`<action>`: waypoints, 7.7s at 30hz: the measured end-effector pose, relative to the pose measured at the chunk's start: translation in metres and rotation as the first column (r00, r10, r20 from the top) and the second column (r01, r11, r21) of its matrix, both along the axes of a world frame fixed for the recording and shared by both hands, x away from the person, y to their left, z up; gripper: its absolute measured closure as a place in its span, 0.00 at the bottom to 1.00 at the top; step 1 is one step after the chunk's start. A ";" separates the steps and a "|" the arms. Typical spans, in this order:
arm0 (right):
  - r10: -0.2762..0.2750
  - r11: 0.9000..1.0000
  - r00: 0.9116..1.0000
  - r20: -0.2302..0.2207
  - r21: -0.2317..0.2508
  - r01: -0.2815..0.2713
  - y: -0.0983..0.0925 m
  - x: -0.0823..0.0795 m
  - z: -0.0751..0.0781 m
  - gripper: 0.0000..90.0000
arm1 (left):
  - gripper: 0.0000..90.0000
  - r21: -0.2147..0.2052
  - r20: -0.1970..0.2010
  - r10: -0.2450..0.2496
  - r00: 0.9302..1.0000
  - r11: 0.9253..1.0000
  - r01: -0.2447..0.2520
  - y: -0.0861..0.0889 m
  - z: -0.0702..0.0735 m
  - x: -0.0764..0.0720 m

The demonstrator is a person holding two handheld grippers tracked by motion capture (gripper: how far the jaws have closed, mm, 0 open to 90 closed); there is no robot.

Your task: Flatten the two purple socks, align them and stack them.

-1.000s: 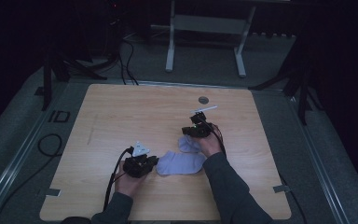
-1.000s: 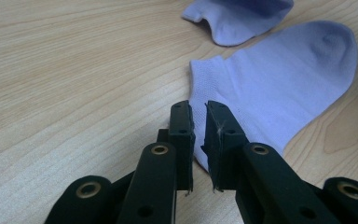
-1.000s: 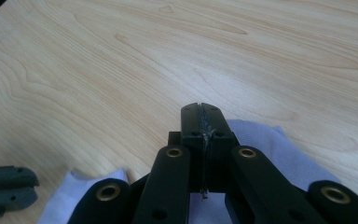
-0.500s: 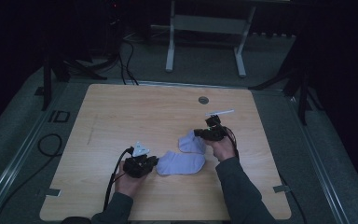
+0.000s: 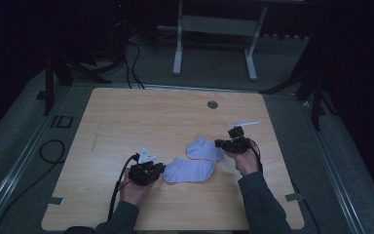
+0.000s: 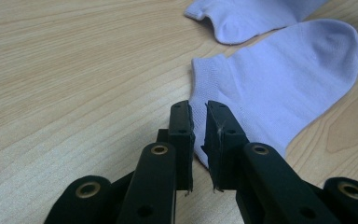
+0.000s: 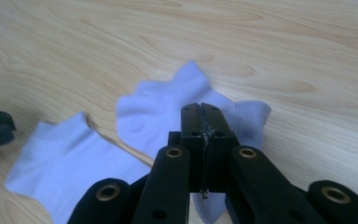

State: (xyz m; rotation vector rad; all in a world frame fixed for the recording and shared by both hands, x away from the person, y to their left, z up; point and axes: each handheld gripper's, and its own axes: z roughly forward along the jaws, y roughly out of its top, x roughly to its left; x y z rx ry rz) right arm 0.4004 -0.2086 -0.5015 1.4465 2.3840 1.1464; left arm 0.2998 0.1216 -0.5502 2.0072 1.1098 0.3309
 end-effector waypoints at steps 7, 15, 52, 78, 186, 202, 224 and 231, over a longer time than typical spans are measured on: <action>-0.028 0.999 0.999 0.021 -0.032 0.028 -0.014 -0.006 0.002 0.99 | 0.90 0.000 -0.001 0.001 1.000 1.000 -0.001 0.000 0.000 0.000; -0.061 0.994 0.997 0.053 -0.083 0.065 -0.028 -0.008 0.007 0.79 | 0.90 -0.002 -0.001 0.004 1.000 1.000 -0.004 0.001 0.000 0.000; 0.260 0.949 0.959 0.111 -0.215 -0.232 0.050 0.014 -0.010 0.62 | 0.85 0.001 -0.014 -0.002 1.000 1.000 0.002 -0.003 -0.003 0.001; 0.278 0.922 0.959 0.060 -0.295 -0.249 0.062 0.023 -0.045 0.77 | 0.84 -0.001 -0.007 0.003 1.000 1.000 -0.003 -0.002 -0.001 0.000; 0.423 0.906 0.885 0.195 -0.131 -0.404 0.100 -0.057 -0.004 0.94 | 0.87 -0.052 0.031 -0.115 0.993 0.992 0.116 -0.029 0.014 -0.008; 0.383 0.924 0.888 0.252 -0.109 -0.368 0.070 -0.067 0.018 0.86 | 0.98 -0.049 0.025 -0.106 0.994 0.993 0.107 -0.027 0.014 -0.009; 0.231 0.964 0.960 0.160 -0.175 -0.202 0.023 -0.076 -0.028 0.97 | 0.98 -0.049 0.012 -0.099 0.995 0.994 0.099 -0.023 0.013 -0.007; 0.227 0.961 0.964 0.138 -0.191 -0.199 0.026 -0.075 -0.039 0.98 | 0.98 -0.053 0.010 -0.092 0.996 0.994 0.092 -0.021 0.014 -0.006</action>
